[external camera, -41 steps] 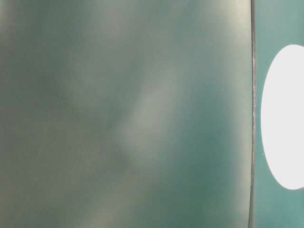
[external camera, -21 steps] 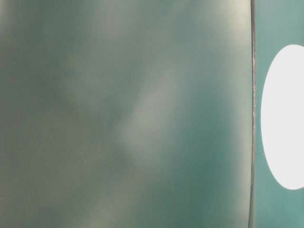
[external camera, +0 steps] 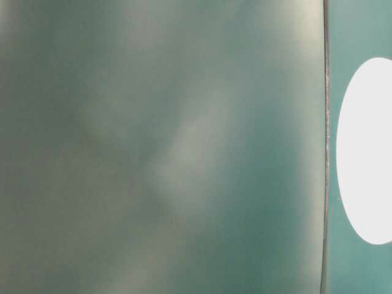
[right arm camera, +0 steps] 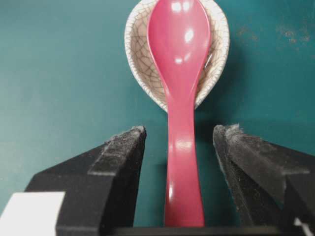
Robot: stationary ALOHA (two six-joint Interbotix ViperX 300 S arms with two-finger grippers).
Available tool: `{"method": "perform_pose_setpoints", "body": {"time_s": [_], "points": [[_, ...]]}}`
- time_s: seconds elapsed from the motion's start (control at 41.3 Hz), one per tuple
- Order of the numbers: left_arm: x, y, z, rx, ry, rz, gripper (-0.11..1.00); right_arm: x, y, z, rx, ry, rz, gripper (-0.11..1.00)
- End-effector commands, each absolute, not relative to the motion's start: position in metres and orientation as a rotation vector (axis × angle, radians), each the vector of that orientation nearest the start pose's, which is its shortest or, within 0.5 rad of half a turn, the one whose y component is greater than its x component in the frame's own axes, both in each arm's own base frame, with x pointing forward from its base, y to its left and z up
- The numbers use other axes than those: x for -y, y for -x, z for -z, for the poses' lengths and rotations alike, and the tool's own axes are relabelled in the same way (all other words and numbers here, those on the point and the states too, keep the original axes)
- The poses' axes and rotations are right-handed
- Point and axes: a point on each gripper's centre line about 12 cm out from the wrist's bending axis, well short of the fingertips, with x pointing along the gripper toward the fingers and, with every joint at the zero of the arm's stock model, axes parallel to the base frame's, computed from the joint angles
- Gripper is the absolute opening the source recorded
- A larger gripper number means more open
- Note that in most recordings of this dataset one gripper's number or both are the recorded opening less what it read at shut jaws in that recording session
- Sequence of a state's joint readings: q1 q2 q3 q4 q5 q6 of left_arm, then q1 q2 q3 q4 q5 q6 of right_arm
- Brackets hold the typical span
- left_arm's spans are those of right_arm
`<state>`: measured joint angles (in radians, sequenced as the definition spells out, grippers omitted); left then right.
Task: Grip the spoon and scoop the red block from the bowl with right arm.
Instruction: 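Lower the open right gripper around the pink spoon handle, then close the right gripper on the spoon handle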
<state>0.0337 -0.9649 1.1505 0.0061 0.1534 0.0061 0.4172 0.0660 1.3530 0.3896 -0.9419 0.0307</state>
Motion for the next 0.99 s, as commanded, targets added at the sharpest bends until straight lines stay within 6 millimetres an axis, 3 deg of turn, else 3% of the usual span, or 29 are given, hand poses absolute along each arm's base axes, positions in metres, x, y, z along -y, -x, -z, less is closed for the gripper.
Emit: {"method": "perform_pose_setpoints", "body": {"time_s": [0.0, 0.17, 0.46, 0.969], "points": [[-0.0071, -0.1962, -0.2565, -0.33, -0.009, -0.034, 0.0, -0.0589, -0.2207, -0.0728, -0.477, -0.086, -0.04, 0.61], [-0.007, -0.1959, -0.2566, -0.33, -0.008, -0.034, 0.0, -0.0594, -0.2213, -0.0726, -0.481, -0.087, -0.041, 0.58], [-0.007, -0.1958, -0.256, -0.332, -0.009, -0.033, 0.0, -0.0598, -0.2225, -0.0734, -0.475, -0.089, -0.041, 0.41], [-0.007, -0.1954, -0.2543, -0.335, -0.011, -0.033, 0.0, -0.0598, -0.2227, -0.076, -0.463, -0.092, -0.042, 0.4]]}}
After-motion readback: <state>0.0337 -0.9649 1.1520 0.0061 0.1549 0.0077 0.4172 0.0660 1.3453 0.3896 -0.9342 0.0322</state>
